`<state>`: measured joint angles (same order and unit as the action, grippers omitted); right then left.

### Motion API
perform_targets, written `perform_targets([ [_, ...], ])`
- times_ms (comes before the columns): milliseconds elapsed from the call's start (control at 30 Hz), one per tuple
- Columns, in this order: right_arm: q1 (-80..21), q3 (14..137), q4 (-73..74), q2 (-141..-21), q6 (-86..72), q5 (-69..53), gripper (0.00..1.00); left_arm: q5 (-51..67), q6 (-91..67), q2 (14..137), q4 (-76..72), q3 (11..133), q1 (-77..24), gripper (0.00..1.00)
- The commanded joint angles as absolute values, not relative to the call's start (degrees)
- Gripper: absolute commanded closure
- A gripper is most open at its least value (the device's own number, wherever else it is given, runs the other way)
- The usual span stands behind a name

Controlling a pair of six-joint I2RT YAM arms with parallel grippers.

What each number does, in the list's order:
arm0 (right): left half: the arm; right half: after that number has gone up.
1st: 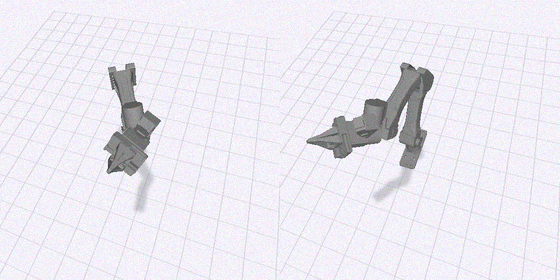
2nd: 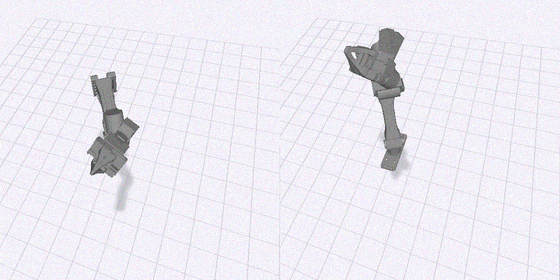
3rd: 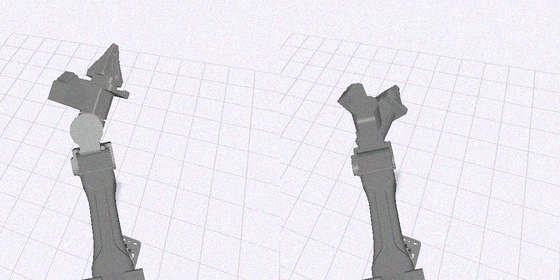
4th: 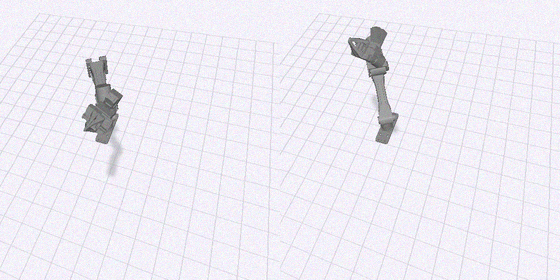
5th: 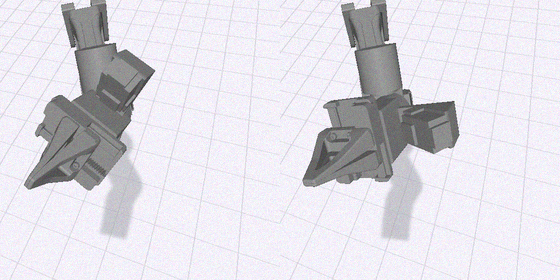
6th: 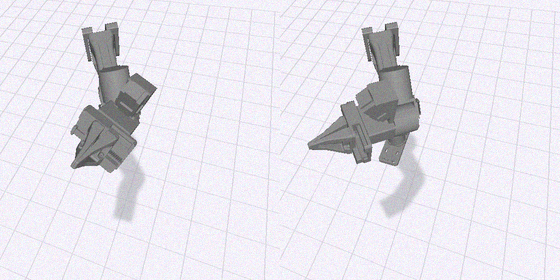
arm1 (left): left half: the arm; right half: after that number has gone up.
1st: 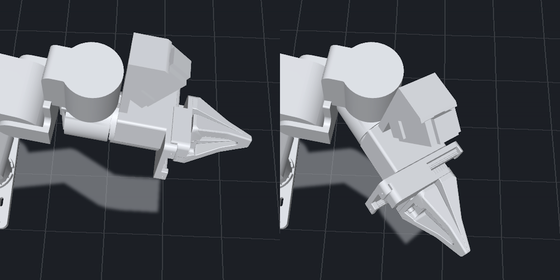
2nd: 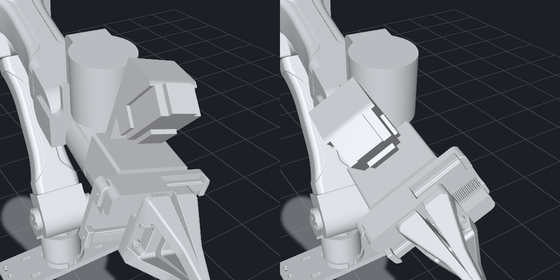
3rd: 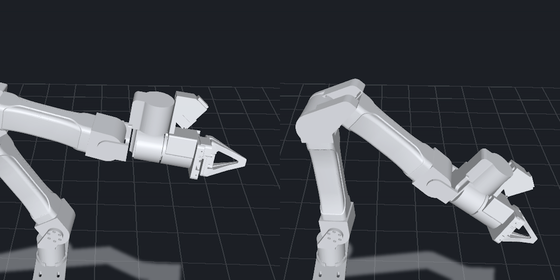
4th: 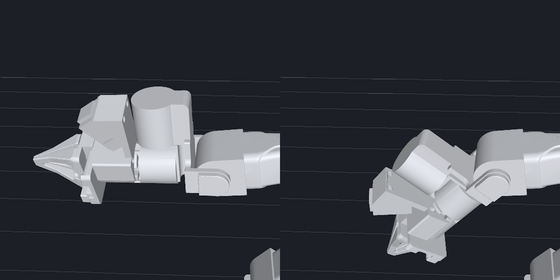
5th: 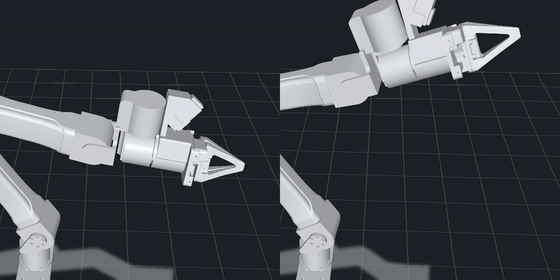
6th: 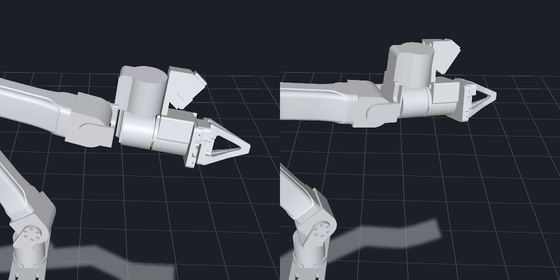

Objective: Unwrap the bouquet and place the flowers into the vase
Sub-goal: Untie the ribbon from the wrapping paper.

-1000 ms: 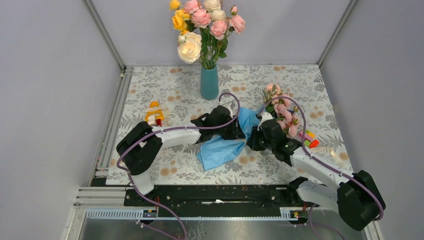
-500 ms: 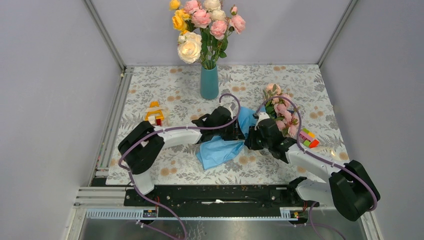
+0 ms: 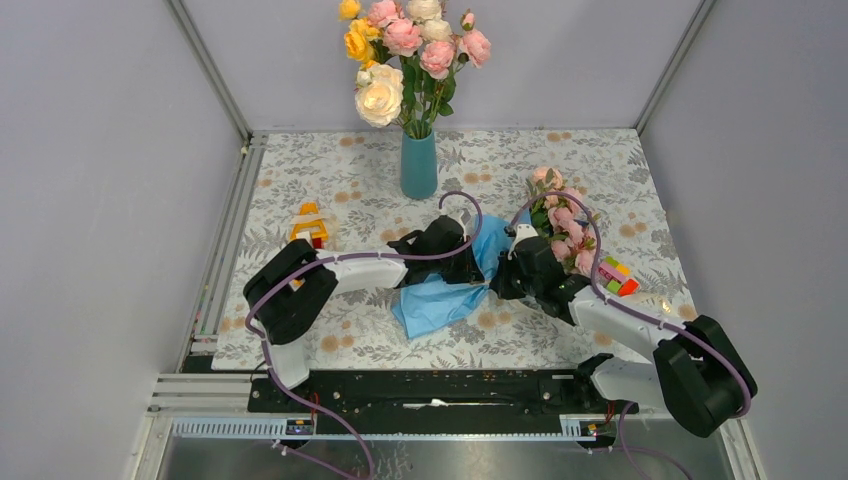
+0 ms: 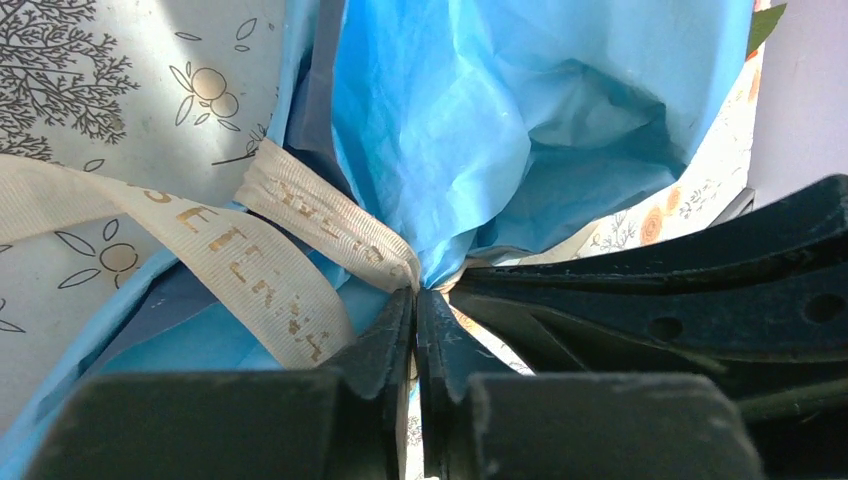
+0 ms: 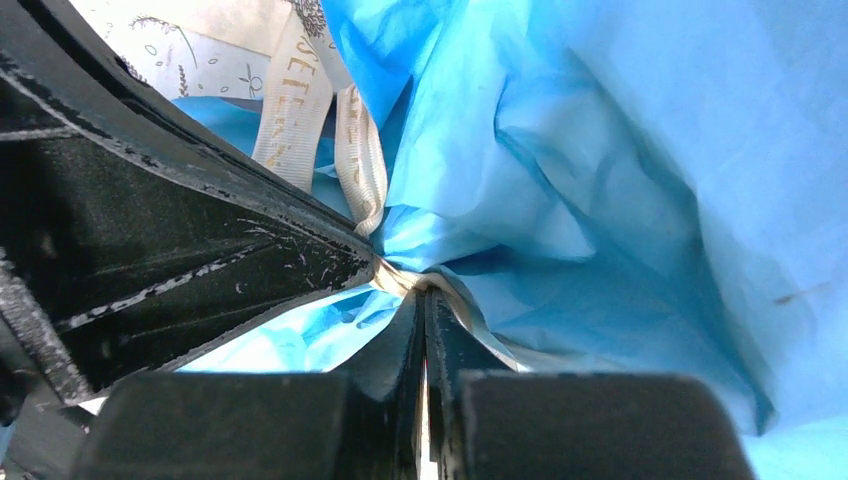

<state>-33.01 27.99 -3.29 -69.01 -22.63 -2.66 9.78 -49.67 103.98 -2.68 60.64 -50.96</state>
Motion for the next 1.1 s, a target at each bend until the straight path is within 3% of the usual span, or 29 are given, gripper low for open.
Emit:
perform_targets([
  [0,-33.34,27.74,-3.87,-65.6,-22.02,-0.37,1.0,7.16,-49.18,103.28,-5.19,61.97,-51.26,0.97],
  [333,-33.38,27.02,1.26,-63.77,-24.86,6.68,1.0,3.04,-47.64,99.79,-4.31,61.63,-50.92,1.0],
  [500,-33.35,26.76,0.61,-60.25,-22.68,0.83,1.0,8.12,-46.39,99.83,-6.64,61.38,-50.28,1.0],
  [600,-33.35,26.34,-0.79,-56.41,-21.55,-3.67,0.85,13.91,-45.1,100.39,-6.16,62.54,-49.46,1.0],
  [700,-33.35,26.95,-2.09,-54.82,-20.39,-6.92,0.77,17.65,-45.01,100.21,-5.57,63.27,-48.61,1.0],
  [1067,-33.57,28.87,-5.26,-60.33,-18.6,-7.42,0.73,20.97,-44.72,99.33,-3.49,65.27,-48.16,1.0],
])
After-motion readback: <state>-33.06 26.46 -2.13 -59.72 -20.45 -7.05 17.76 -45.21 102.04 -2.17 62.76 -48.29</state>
